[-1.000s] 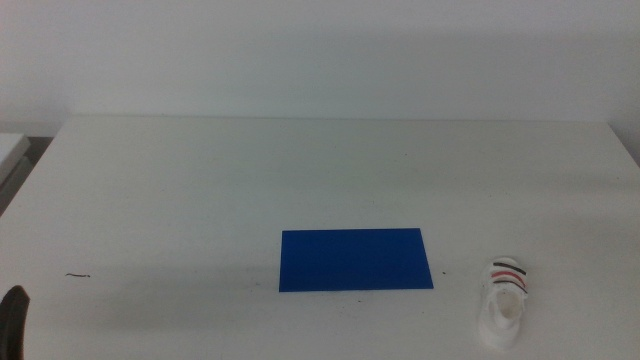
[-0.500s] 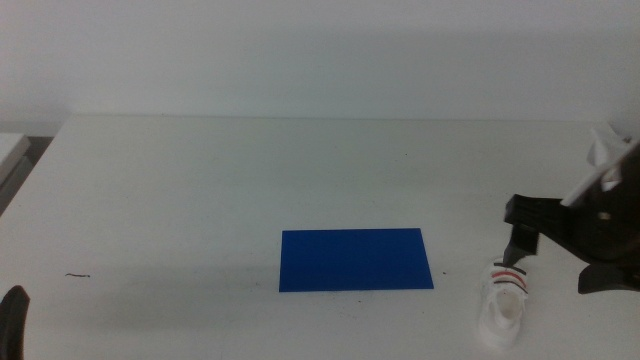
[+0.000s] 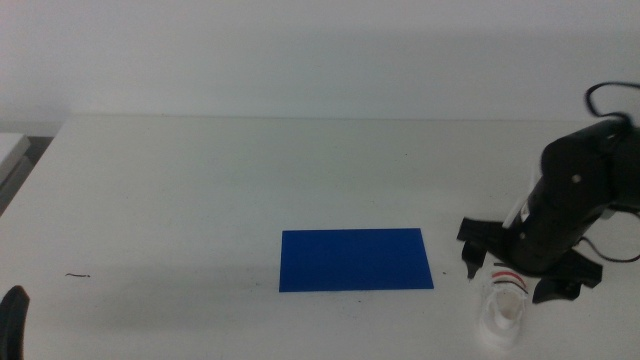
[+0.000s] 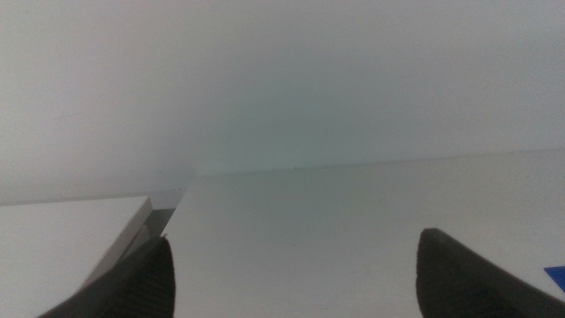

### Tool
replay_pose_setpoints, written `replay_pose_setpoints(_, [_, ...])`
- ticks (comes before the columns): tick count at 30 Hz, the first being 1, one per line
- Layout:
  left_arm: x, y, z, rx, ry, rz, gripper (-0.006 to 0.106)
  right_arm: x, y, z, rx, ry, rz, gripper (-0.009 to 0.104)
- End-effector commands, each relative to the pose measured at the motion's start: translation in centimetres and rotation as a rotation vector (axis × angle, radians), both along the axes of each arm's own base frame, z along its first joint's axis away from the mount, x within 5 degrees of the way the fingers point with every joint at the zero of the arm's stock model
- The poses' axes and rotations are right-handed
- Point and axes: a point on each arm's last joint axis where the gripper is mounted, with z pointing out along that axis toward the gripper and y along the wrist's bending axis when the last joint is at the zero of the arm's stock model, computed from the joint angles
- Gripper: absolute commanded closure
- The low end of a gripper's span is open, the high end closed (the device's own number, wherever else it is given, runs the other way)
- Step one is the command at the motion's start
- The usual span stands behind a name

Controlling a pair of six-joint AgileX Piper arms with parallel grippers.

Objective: Use one arm to grab the shoe from the table and place it on the mat.

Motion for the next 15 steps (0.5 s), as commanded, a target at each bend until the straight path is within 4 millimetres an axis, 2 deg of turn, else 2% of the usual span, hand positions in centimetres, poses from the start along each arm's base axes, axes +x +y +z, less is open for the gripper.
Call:
replay_pose_setpoints(1, [0.0, 0.0, 0.1, -0.005, -0.008, -0.002, 0.007, 0.3, 0.2, -0.9, -0.019, 0.018, 0.008, 0.017])
replay_pose_setpoints(3, [0.0, 0.0, 0.1, -0.005, -0.008, -0.002, 0.007, 0.4, 0.2, -1.6, -0.027, 0.038, 0.011, 0.021])
replay_pose_setpoints(5, [0.0, 0.0, 0.1, -0.005, -0.008, -0.002, 0.007, 0.5, 0.3, -2.1, -0.03, 0.055, 0.008, 0.03])
replay_pose_setpoints(10, [0.0, 0.0, 0.1, -0.005, -0.008, -0.002, 0.007, 0.4, 0.3, -2.4, -0.031, 0.071, 0.004, 0.072])
replay_pose_setpoints(12, [0.0, 0.0, 0.1, -0.005, -0.008, -0.002, 0.007, 0.3, 0.6, -1.4, -0.032, 0.068, 0.013, 0.081])
replay_pose_setpoints(15, [0.0, 0.0, 0.1, -0.005, -0.008, -0.002, 0.007, 0.5, 2.3, 1.7, -0.032, 0.006, 0.095, 0.082])
